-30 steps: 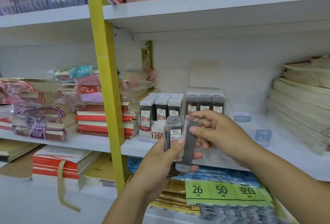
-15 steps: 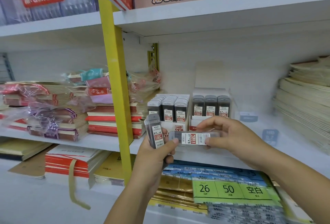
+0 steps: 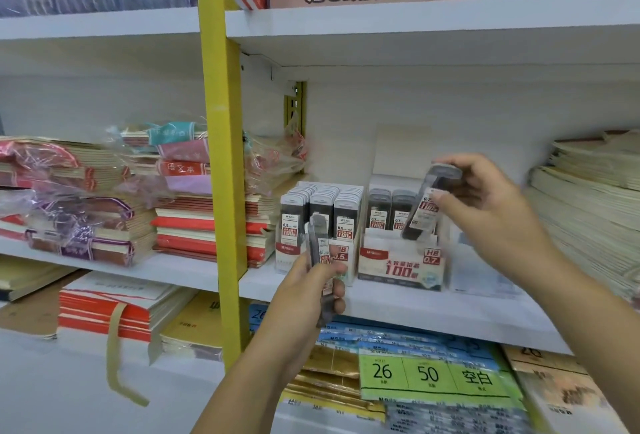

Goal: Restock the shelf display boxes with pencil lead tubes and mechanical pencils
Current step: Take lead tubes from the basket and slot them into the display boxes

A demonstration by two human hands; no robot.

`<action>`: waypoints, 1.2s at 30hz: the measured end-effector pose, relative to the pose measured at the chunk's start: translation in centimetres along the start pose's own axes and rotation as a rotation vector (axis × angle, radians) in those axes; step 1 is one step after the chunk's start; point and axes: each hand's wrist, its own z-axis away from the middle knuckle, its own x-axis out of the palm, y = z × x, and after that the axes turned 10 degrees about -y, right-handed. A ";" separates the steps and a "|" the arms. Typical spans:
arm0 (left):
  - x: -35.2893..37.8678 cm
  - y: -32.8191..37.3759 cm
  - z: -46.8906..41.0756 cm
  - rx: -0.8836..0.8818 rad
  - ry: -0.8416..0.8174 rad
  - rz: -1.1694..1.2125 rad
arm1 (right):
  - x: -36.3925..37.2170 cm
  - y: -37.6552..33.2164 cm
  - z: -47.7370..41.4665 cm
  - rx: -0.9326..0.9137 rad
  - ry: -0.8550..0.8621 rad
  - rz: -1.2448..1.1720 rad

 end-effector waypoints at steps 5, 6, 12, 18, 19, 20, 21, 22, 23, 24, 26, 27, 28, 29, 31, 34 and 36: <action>-0.2 -0.4 -0.4 0.045 -0.020 -0.009 | -2.1 1.7 -2.7 -0.038 -0.046 0.453; -0.3 -0.3 -0.5 0.057 -0.025 -0.009 | -2.1 1.9 -3.0 -0.038 -0.070 0.493; -0.7 -0.5 -0.5 0.098 -0.079 -0.007 | -2.0 2.9 -4.0 -0.020 -0.122 0.648; -0.8 -0.6 -0.6 0.108 -0.109 -0.022 | -1.6 4.0 -5.6 0.141 -0.171 0.595; -0.8 -0.7 -0.5 0.105 -0.119 -0.027 | -1.5 4.1 -5.8 0.151 -0.168 0.644; -0.8 -0.7 -0.5 0.100 -0.126 -0.033 | -1.4 4.3 -5.9 0.165 -0.165 0.704; -0.8 -0.7 -0.4 0.094 -0.132 -0.040 | -1.4 4.5 -5.9 0.184 -0.163 0.757; -0.7 -0.8 -0.3 0.087 -0.137 -0.050 | -1.4 4.6 -5.8 0.205 -0.161 0.798; -0.6 -0.8 -0.2 0.080 -0.143 -0.065 | -1.4 4.7 -5.7 0.218 -0.156 0.837; -0.5 -0.8 -0.2 0.074 -0.149 -0.081 | -1.4 4.7 -5.4 0.213 -0.144 0.876; -0.3 -0.6 0.0 0.063 -0.159 -0.102 | -1.1 4.3 -4.3 0.129 -0.078 0.907; -0.1 -0.5 0.1 0.055 -0.165 -0.107 | -0.7 3.9 -3.5 0.069 -0.031 0.863; 0.0 -0.4 0.2 0.047 -0.168 -0.111 | -0.1 3.2 -2.6 0.027 0.001 0.774; 0.2 -0.3 0.3 0.039 -0.171 -0.114 | 0.6 2.5 -1.5 0.021 -0.010 0.641; 0.5 -0.3 0.4 0.026 -0.179 -0.125 | 2.3 1.0 0.2 0.097 -0.151 0.291; 1.0 -0.6 0.6 0.005 -0.197 -0.142 | 4.6 -0.4 1.6 0.211 -0.355 -0.126; 1.1 -0.8 0.6 0.001 -0.208 -0.128 | 5.4 -0.8 2.0 0.241 -0.384 -0.282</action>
